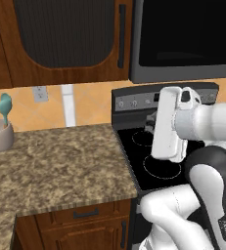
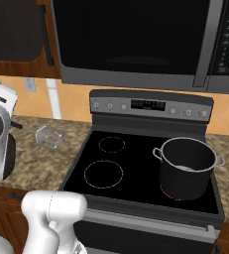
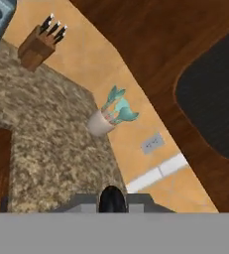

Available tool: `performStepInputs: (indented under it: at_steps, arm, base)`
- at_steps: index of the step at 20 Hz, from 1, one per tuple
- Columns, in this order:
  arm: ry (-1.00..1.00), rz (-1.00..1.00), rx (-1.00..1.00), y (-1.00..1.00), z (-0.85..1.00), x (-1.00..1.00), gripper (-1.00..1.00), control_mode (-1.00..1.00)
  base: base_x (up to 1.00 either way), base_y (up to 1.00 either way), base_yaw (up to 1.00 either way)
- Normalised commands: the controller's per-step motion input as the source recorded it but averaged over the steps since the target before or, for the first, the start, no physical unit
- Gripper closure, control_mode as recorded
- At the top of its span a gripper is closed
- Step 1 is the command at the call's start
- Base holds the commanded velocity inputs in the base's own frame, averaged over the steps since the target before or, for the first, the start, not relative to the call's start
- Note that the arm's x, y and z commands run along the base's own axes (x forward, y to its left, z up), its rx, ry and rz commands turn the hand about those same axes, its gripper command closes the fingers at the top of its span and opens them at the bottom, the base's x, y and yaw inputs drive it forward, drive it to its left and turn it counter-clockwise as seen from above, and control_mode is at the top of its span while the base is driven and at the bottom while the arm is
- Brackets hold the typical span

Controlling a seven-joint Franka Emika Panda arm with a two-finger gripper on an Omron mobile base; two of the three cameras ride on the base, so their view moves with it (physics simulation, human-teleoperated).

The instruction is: Put the squash and onion in the pot. Retrieve the spatula and lightly stir the vegetables in the pot.

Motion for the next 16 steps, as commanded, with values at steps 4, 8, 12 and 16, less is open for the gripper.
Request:
performStepInputs:
  at_steps: [4,8,12,16]
  arm:
    - [0.13,-0.63,0.38,-0.55,0.1,-0.41,1.0,-1.0]
    - [0.0,-0.24,0.35,-0.96,0.0,-0.14,1.0,-1.0]
    - [-0.02,-0.01,0.58,-0.88,0.0,0.0,1.0,-1.0]
    - [-0.01,-0.06,0.56,-0.28,0.0,0.0,1.0,-1.0]
  base:
    - [0.0,0.0,0.0]
    - [0.0,0.0,0.0]
    - [0.0,0.0,0.0]
    - [0.0,0.0,0.0]
